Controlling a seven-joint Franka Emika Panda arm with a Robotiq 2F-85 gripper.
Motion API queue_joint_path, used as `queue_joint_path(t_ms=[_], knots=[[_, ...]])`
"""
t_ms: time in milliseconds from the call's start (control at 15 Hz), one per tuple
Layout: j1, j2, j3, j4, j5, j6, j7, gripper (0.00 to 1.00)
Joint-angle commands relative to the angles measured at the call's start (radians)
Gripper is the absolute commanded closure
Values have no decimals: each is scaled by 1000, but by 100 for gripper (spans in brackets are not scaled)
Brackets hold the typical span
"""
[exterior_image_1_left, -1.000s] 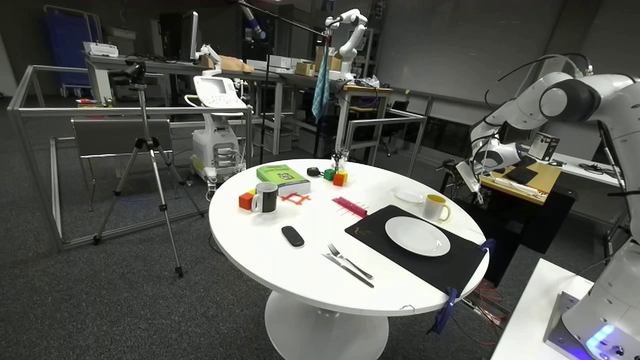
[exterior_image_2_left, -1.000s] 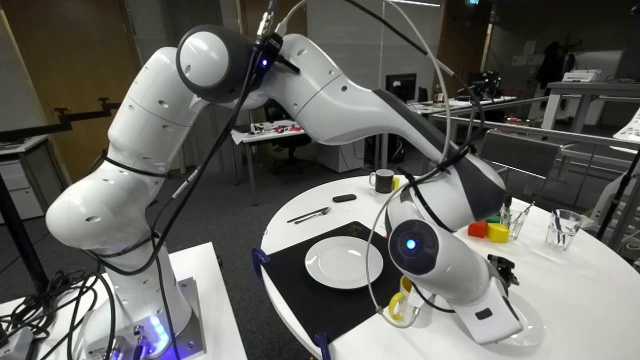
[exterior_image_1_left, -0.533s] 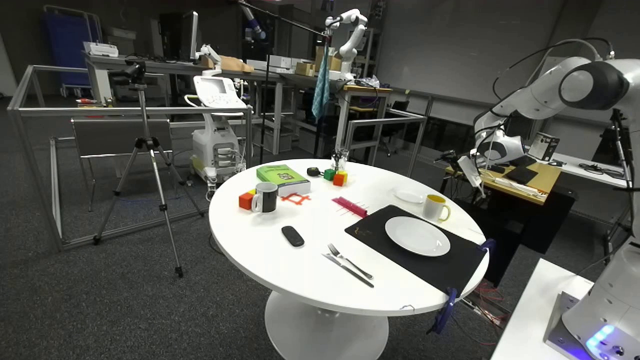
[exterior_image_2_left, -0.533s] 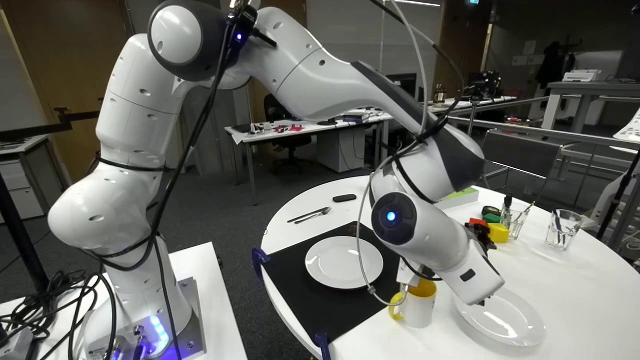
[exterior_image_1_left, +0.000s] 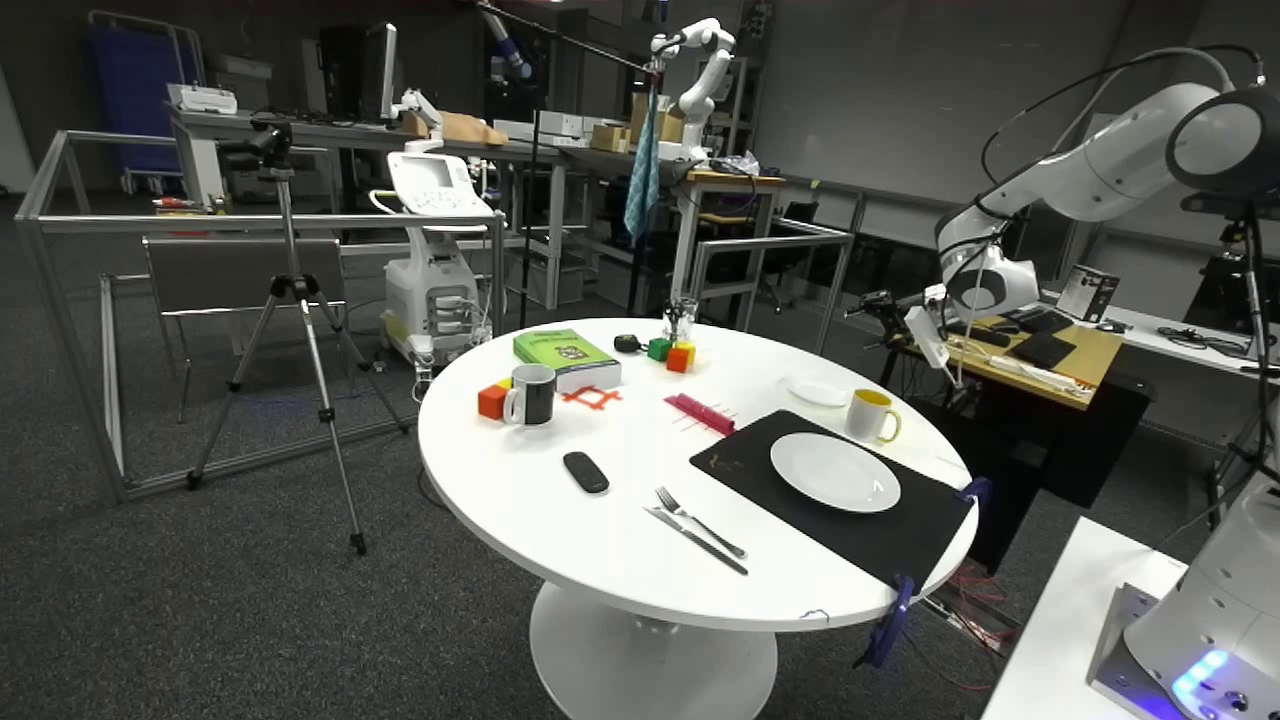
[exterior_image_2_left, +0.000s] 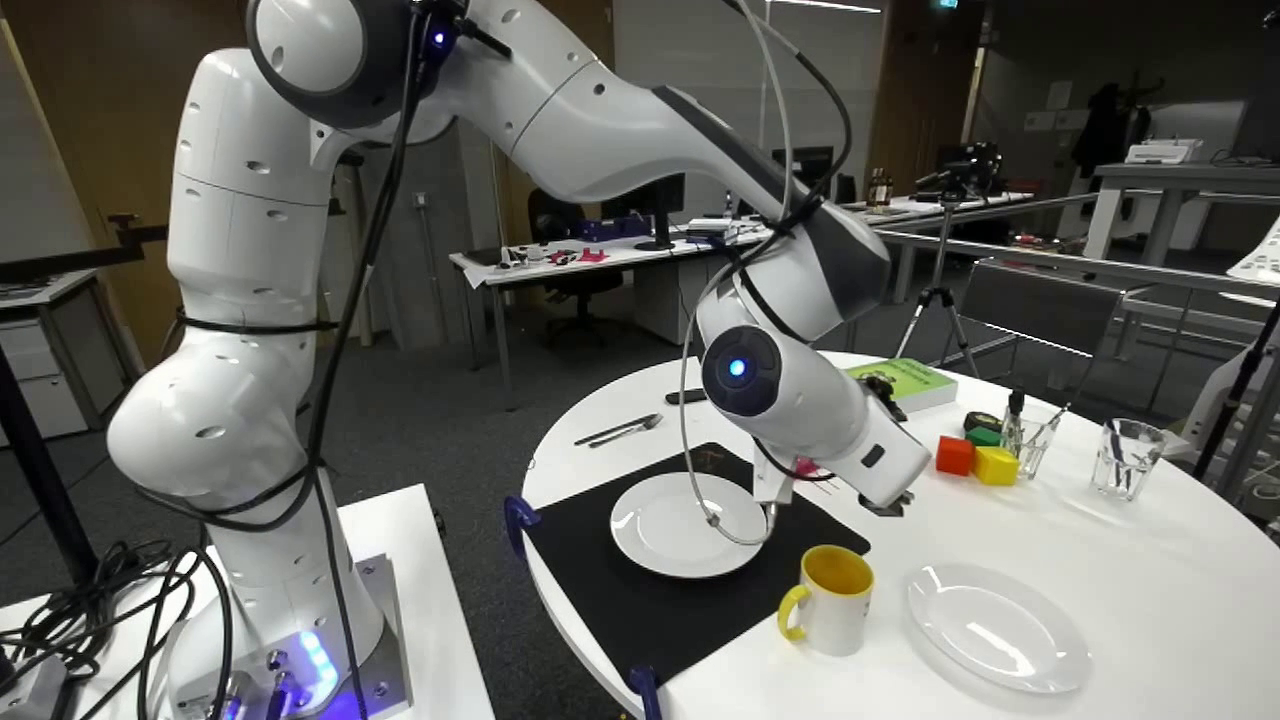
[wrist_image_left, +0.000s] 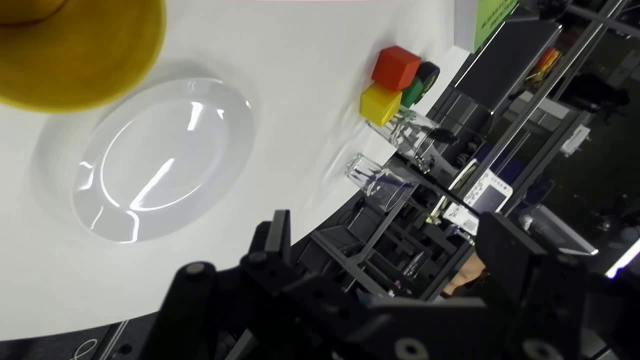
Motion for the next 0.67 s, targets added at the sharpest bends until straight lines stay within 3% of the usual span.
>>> queue_joint_path(t_ms=[0, 333, 600], knots=[[33, -86, 23, -88, 16, -11, -73, 0], [57, -121, 58, -150, -31, -42, -72, 0], [66, -142, 78, -207, -153, -59, -44, 0]])
